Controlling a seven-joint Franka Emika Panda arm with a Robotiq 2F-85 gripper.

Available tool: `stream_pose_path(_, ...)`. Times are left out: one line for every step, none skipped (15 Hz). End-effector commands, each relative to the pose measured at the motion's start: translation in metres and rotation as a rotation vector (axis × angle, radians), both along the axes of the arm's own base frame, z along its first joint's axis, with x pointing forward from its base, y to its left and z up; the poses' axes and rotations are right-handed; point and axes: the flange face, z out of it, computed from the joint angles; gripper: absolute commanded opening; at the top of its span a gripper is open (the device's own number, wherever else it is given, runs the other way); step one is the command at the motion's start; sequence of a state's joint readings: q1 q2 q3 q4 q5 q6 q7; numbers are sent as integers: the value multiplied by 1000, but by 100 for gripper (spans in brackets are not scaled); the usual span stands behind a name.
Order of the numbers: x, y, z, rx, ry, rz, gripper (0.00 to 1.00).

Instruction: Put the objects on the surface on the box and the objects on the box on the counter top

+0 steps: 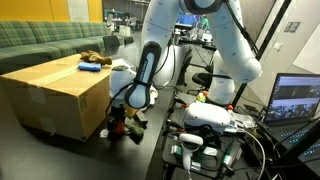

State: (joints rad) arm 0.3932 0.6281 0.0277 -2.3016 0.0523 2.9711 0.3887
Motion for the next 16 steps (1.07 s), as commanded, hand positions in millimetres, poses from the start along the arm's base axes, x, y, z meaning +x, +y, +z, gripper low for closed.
stream_pose_path(15, -10, -19, -41, -25, -11, 58)
stream_pose_path(16, -12, -20, -50, -26, -12, 50)
stream_pose_path(18, -13, -19, -54, -34, -12, 42)
stream_pose_path(20, -14, -11, -54, -37, -11, 37)
stream_pose_path(20, -15, -6, -53, -37, -7, 28)
stream_pose_path(20, -15, -1, -54, -36, -3, 22)
stream_pose_path(19, -17, 10, -51, -28, 6, 14)
stream_pose_path(18, -17, 18, -45, -18, 21, 12)
stream_pose_path(15, -16, 31, -37, -6, 42, 11)
stream_pose_path(13, -14, 46, -17, 11, 81, 7)
stream_pose_path(10, -12, 59, -2, 32, 124, 12)
stream_pose_path(8, -8, 80, 25, 53, 177, 9)
stream_pose_path(6, -4, 93, 45, 75, 210, 10)
stream_pose_path(5, -1, 116, 73, 97, 239, 11)
stream_pose_path(6, 2, 135, 104, 122, 269, 10)
stream_pose_path(7, 4, 157, 137, 147, 285, 11)
